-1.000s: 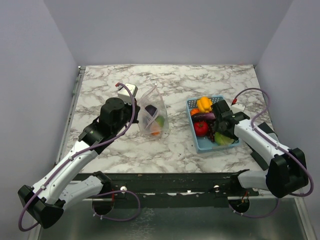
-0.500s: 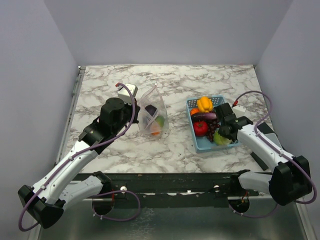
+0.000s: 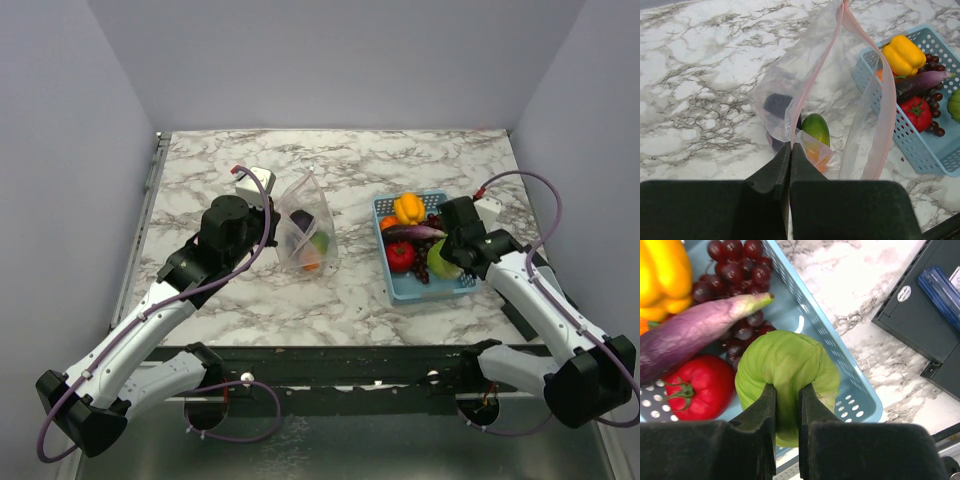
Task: Place the food in the zip-top bag and seal the zipper
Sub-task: Pick up the fake vegetable from the bin, then place the fake vegetable in the zipper food storage bag.
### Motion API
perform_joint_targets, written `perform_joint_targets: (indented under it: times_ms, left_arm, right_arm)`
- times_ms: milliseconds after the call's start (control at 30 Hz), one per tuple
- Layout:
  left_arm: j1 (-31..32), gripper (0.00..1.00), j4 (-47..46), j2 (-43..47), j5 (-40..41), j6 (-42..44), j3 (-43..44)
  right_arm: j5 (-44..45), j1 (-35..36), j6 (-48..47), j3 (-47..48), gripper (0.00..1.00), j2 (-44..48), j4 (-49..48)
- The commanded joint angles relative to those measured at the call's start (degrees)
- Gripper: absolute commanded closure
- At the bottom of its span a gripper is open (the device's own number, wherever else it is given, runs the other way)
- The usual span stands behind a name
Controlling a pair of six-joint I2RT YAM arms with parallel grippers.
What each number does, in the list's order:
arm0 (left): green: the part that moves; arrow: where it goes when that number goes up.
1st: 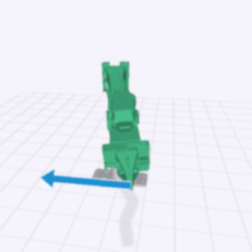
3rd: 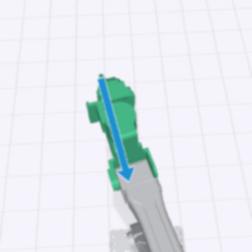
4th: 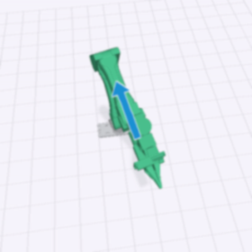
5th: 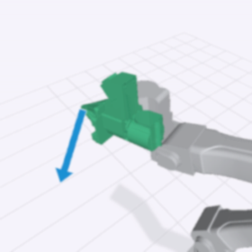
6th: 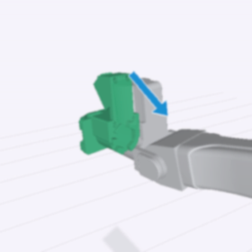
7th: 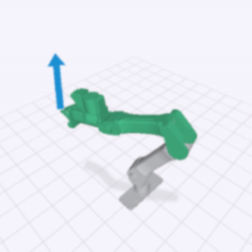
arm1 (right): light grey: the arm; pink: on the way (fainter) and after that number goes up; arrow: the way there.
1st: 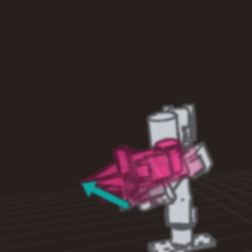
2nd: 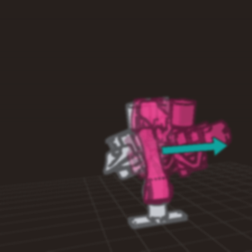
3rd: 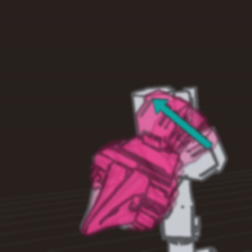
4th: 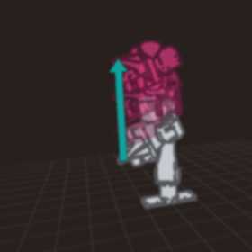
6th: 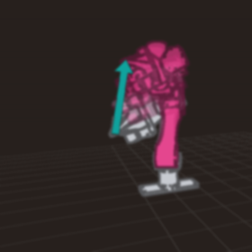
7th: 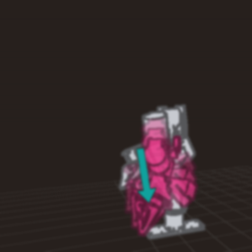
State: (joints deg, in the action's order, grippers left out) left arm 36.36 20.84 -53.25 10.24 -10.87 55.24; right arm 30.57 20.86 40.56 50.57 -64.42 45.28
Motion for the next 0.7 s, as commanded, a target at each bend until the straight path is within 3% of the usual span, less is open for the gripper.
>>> perform_joint_targets:
  times_ms: [0,333,667]
  left_arm:
    - [-0.3,1.0,-0.9,0.3,-0.7,0.1,-0.7]
    - [-0.3,1.0,-0.9,0.3,-0.6,0.1,-0.8]
    - [-0.3,1.0,-0.9,0.2,-0.8,-0.1,-0.7]
  right_arm:
    - [1.3,-0.2,-1.9,3.7,0.99,2.0,2.1]
    - [-7.0,-0.2,-8.5,12.5,0.99,5.3,2.4]
    - [-20.7,-0.2,-11.8,19.5,0.99,7.4,-0.2]
